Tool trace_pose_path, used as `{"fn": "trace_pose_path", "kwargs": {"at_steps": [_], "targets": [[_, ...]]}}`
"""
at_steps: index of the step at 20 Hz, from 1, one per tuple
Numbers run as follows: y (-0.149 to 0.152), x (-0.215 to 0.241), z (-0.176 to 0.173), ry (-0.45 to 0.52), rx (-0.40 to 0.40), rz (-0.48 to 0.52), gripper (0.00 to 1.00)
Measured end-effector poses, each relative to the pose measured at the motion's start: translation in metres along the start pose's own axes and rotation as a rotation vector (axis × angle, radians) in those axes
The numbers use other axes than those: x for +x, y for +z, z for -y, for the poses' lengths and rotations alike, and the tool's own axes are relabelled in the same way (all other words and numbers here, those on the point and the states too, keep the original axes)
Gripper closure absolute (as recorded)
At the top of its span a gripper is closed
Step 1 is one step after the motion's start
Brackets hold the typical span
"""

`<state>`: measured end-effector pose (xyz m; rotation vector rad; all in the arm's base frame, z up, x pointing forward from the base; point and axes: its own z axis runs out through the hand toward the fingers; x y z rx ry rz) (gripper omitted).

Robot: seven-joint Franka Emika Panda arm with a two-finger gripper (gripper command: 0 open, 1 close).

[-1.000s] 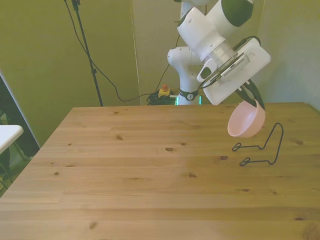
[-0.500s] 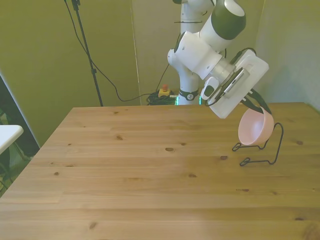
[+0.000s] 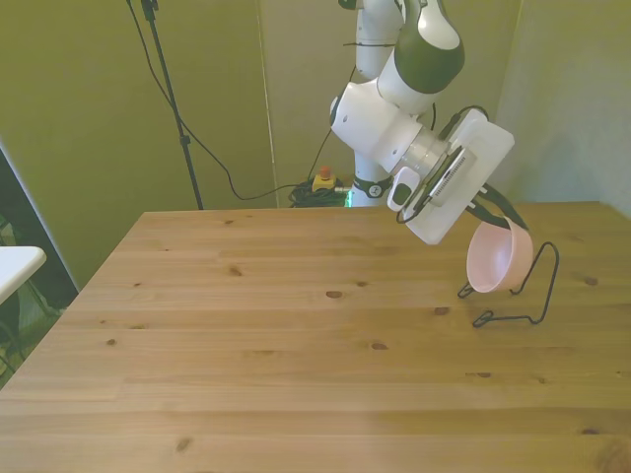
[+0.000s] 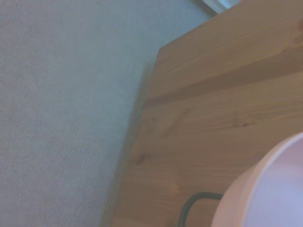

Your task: Load the bowl

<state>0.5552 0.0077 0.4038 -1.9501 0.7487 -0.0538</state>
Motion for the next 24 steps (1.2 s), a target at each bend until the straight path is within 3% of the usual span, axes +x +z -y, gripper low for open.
{"fn": "trace_pose_path", "kwargs": {"at_steps": [24], "targets": [[0.036,0.010,-0.006,0.004,-0.013,0.039,1.00]]}}
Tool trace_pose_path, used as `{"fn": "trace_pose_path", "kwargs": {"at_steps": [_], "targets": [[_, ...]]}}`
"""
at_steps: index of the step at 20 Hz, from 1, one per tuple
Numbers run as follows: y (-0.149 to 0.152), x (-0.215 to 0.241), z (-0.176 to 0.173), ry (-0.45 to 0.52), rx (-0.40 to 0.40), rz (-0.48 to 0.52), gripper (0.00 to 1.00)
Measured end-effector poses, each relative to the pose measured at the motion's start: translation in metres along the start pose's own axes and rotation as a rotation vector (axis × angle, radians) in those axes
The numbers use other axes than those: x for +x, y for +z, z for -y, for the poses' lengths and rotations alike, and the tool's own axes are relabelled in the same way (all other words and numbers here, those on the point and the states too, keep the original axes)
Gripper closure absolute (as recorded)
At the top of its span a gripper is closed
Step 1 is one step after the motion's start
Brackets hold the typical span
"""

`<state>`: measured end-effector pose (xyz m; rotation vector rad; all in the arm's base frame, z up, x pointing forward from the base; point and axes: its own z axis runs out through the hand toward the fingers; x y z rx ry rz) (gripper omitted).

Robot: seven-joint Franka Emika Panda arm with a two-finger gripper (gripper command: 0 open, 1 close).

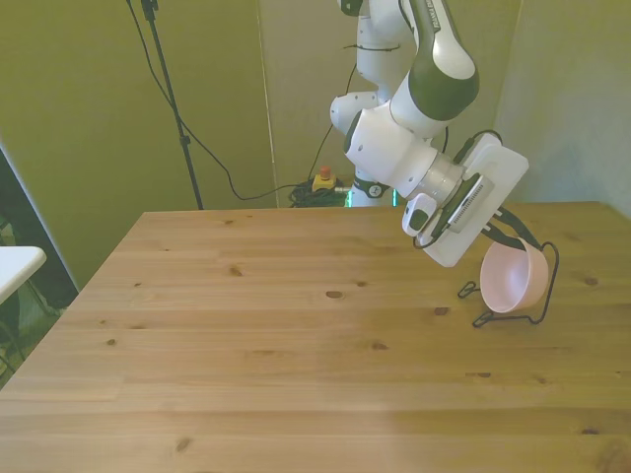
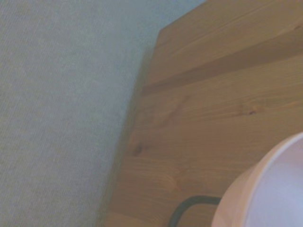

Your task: Load the bowl

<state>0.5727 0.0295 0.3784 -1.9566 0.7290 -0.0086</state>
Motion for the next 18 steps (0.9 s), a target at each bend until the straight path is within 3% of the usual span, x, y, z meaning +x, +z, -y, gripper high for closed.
{"fn": "trace_pose_path", "kwargs": {"at_steps": [5,6,18], "targets": [[0.0012,0.0014,-0.0023,0.004,-0.003,-0.001,1.00],[0.0013,0.0016,-0.0025,0.005,-0.003,-0.002,0.00],[0.0029,0.0038,-0.0055,0.011,-0.006,-0.002,0.00]]}}
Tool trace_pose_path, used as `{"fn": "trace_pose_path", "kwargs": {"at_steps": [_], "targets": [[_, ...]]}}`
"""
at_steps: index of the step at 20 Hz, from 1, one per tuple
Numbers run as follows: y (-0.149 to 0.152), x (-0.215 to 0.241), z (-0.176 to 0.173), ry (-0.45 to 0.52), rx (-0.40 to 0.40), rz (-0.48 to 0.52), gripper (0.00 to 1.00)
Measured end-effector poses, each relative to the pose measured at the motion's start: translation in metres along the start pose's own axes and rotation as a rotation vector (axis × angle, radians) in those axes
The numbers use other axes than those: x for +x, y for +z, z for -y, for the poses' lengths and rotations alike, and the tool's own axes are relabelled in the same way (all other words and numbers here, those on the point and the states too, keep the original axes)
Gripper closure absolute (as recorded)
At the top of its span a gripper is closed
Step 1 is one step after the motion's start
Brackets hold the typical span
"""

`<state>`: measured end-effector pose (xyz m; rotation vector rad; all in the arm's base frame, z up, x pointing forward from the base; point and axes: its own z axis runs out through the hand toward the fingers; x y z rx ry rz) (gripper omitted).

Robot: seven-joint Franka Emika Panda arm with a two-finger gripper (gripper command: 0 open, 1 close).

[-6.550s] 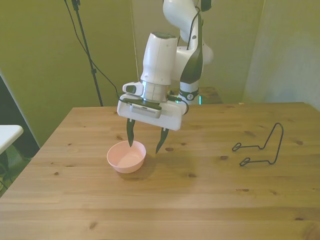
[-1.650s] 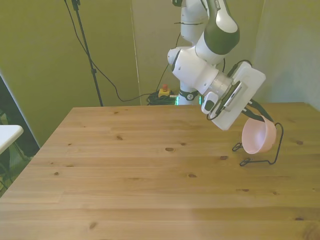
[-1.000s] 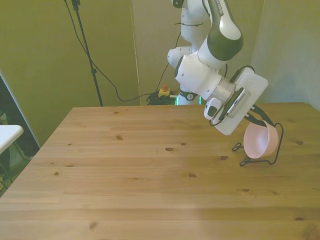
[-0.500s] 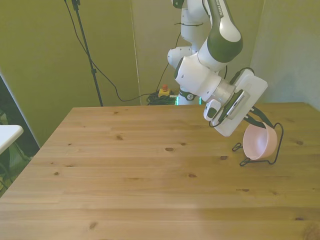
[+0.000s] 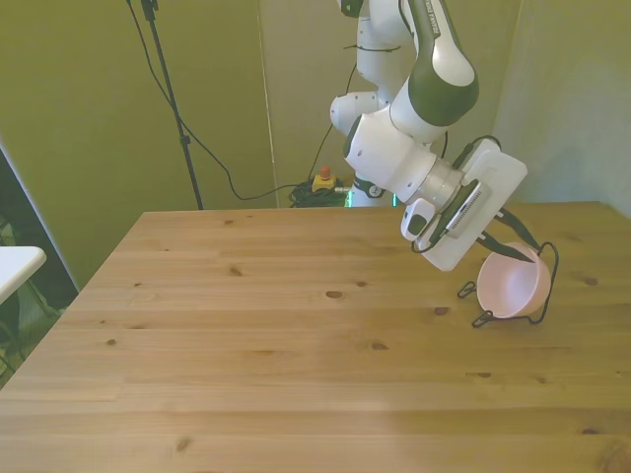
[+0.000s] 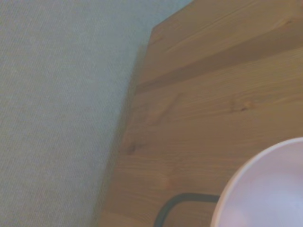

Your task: Load the bowl

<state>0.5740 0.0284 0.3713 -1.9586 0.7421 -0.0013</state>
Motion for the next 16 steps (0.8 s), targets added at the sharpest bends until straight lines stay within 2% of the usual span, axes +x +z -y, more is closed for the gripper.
{"fn": "trace_pose_path", "kwargs": {"at_steps": [4,9,13,16], "targets": [[-0.009,-0.001,0.007,-0.004,0.011,-0.014,0.00],[-0.055,-0.005,0.028,0.008,0.009,-0.081,0.00],[-0.095,-0.009,0.047,0.061,-0.116,-0.230,0.00],[-0.113,-0.018,0.062,0.104,-0.233,-0.338,0.00]]}}
